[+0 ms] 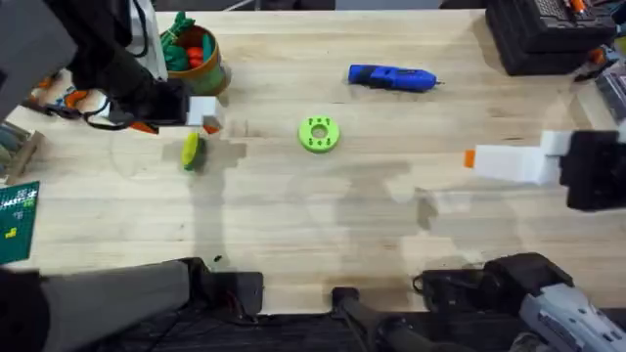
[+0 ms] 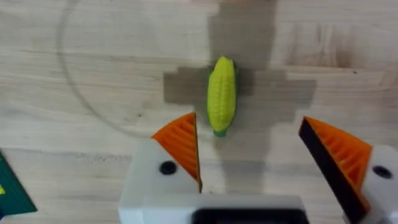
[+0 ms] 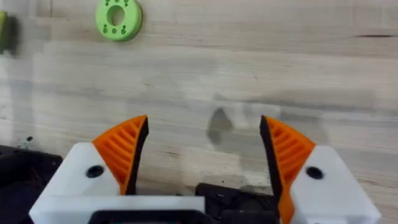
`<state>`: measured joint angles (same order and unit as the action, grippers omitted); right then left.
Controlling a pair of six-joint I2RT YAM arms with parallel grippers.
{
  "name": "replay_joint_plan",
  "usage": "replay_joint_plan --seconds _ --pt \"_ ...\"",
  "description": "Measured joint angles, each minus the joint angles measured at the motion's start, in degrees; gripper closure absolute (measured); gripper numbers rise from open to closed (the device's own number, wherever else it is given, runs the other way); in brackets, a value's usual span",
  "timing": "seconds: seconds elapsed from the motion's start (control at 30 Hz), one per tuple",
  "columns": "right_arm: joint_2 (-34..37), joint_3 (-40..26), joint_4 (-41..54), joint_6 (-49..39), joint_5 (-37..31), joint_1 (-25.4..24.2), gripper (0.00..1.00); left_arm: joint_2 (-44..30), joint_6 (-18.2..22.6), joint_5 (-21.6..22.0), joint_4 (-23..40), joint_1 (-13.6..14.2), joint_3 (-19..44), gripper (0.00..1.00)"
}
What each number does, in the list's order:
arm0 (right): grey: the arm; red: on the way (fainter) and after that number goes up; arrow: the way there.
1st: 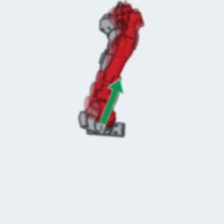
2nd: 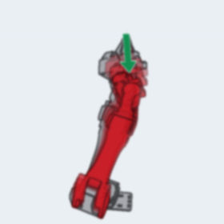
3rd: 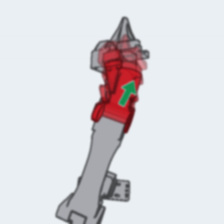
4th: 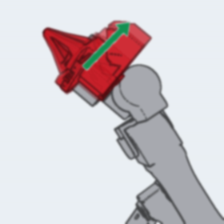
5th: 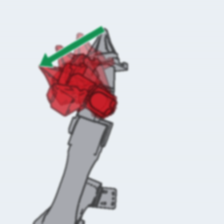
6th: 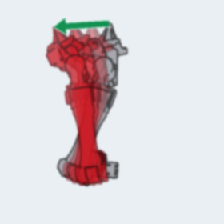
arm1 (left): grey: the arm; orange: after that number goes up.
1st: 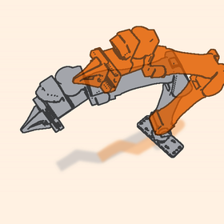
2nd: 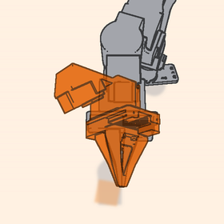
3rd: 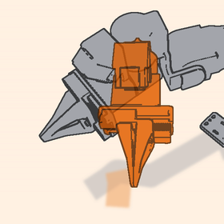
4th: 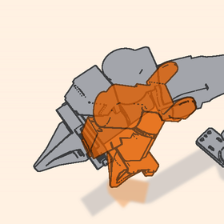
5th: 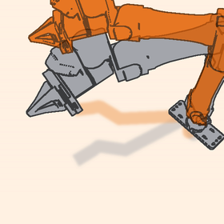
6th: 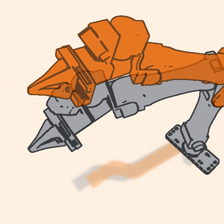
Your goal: Pick up the gripper from the table and insert it into the empty holder that is missing its gripper. Then pick up a screw, insert it into the mounting hole, and use the screwdriver to tighten it. Finally, clean up the table by picking up the vegetable and placing it into the bucket.
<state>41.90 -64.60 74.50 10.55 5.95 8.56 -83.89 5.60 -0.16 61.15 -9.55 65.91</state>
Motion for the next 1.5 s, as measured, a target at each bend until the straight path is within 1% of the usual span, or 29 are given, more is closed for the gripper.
replay_joint_plan --seconds 0.17,0.37,0.4,0.43,0.47,0.63,0.77,0.93,0.97,1.0,1.1,1.13,1.17,1.2,1.4,1.5 --pt "-2.47 0.0 1.04 0.0 -0.71 0.0 0.008 -4.2 0.32 0.0 -2.4 -0.08 0.0 0.015" --pt "-2.54 0.0 1.04 0.17 -0.78 0.0 0.007 -8.89 0.42 0.0 -5.63 -0.08 -0.62 0.015" --pt "-2.52 0.0 1.04 0.17 -0.8 0.0 0.008 -9.63 0.42 0.0 -6.3 -0.08 -1.08 0.016" --pt "-2.52 0.0 1.04 0.2 -0.8 0.0 0.008 -11.39 0.42 0.0 -8.45 -0.14 -3.43 0.015" --pt "-2.52 0.0 1.04 0.2 -0.8 0.0 0.008 -11.84 0.42 0.0 -9.12 -0.17 -4.31 0.015" --pt "-2.53 0.0 1.04 0.2 -0.8 0.0 0.008 -12.0 0.4 -0.54 -12.98 -1.49 -7.25 0.015" --pt "-2.53 0.0 1.04 0.2 -0.8 0.0 0.008 -11.68 0.4 -1.49 -14.19 -2.89 -7.84 0.015" --pt "-2.53 0.0 1.04 0.21 -0.8 0.0 0.008 -11.68 0.28 -1.6 -14.84 -4.05 -7.85 0.02" --pt "-2.52 0.0 1.04 0.2 -0.8 0.0 0.008 -11.68 0.09 -1.51 -14.98 -4.17 -7.85 0.097" --pt "-2.52 0.0 1.04 0.2 -0.8 0.0 0.008 -11.68 0.18 -1.45 -15.07 -4.24 -7.85 0.218" --pt "-2.52 0.0 1.04 0.2 -0.8 0.0 0.008 -11.68 0.16 -1.53 -15.26 -4.39 -7.85 0.706" --pt "-2.52 0.0 1.04 0.2 -0.8 0.0 0.008 -11.56 0.14 -1.53 -15.36 -4.37 -7.75 0.855" --pt "-2.52 0.0 1.04 0.2 -0.8 0.0 0.007 -11.3 0.37 -1.6 -15.39 -4.38 -7.74 0.956" --pt "-2.53 0.0 1.04 0.2 -0.8 0.0 0.008 -11.31 0.27 -1.57 -15.35 -4.33 -7.74 0.979" --pt "-2.52 0.0 1.04 0.2 -0.8 0.0 0.008 -11.31 0.18 -1.57 -14.22 -4.32 -7.69 0.977" --pt "-2.53 0.0 1.04 0.21 -0.8 0.0 0.008 -11.31 0.21 -1.57 -11.31 -4.17 -7.37 0.977"
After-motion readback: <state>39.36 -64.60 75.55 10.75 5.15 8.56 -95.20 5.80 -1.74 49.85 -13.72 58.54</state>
